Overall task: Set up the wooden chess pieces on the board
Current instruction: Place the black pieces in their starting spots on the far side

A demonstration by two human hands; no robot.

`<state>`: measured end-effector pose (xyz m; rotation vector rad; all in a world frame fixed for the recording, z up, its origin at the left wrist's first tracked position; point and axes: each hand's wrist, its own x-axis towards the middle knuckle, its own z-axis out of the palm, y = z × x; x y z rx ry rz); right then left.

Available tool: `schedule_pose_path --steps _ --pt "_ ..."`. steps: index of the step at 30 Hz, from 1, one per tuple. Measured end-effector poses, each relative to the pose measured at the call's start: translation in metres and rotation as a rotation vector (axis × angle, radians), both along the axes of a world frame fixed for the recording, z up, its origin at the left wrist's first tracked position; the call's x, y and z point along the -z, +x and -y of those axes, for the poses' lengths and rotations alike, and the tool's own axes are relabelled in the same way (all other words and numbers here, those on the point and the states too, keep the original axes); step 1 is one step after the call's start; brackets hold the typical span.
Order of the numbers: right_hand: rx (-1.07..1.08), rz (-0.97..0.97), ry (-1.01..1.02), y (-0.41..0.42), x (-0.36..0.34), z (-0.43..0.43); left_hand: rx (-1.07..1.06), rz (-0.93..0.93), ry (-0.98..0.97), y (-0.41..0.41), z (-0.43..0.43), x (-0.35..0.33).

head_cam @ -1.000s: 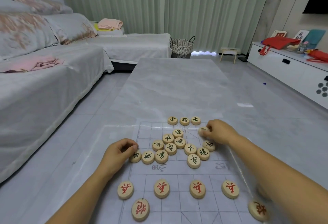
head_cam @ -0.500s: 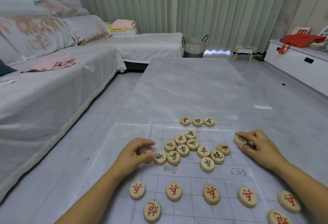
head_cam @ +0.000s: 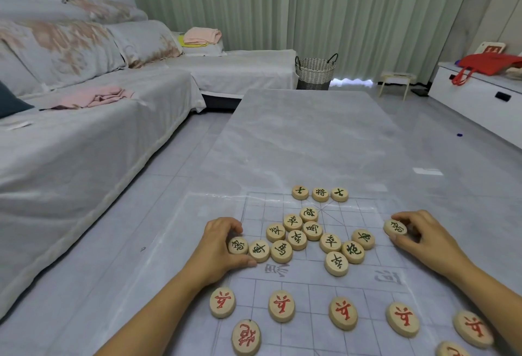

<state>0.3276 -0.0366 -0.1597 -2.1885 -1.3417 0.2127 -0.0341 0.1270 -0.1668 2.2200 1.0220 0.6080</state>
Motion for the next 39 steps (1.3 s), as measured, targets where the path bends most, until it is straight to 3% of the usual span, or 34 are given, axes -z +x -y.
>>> schedule_pose_path --steps 7,12,16,21,29,39 --pt "-0.003 -0.046 0.033 0.001 0.0 -0.001 -0.041 -0.07 0.003 -0.008 -0.018 -0.003" --pt "0.077 -0.093 -0.016 0.003 0.0 -0.014 -0.125 -0.003 -0.068 0.012 -0.045 -0.009" --pt "0.129 -0.004 -0.047 0.003 -0.002 -0.035 -0.203 0.076 -0.063 0.041 -0.054 -0.003" --pt "0.194 -0.08 0.117 0.011 -0.013 -0.067 -0.217 0.114 0.005 0.043 -0.056 0.004" --pt "0.102 0.007 -0.019 0.002 -0.003 -0.093 -0.233 0.03 0.076 0.045 -0.057 0.003" --pt "0.038 -0.022 0.011 0.007 0.005 -0.087 -0.246 0.029 0.048 0.045 -0.054 0.001"
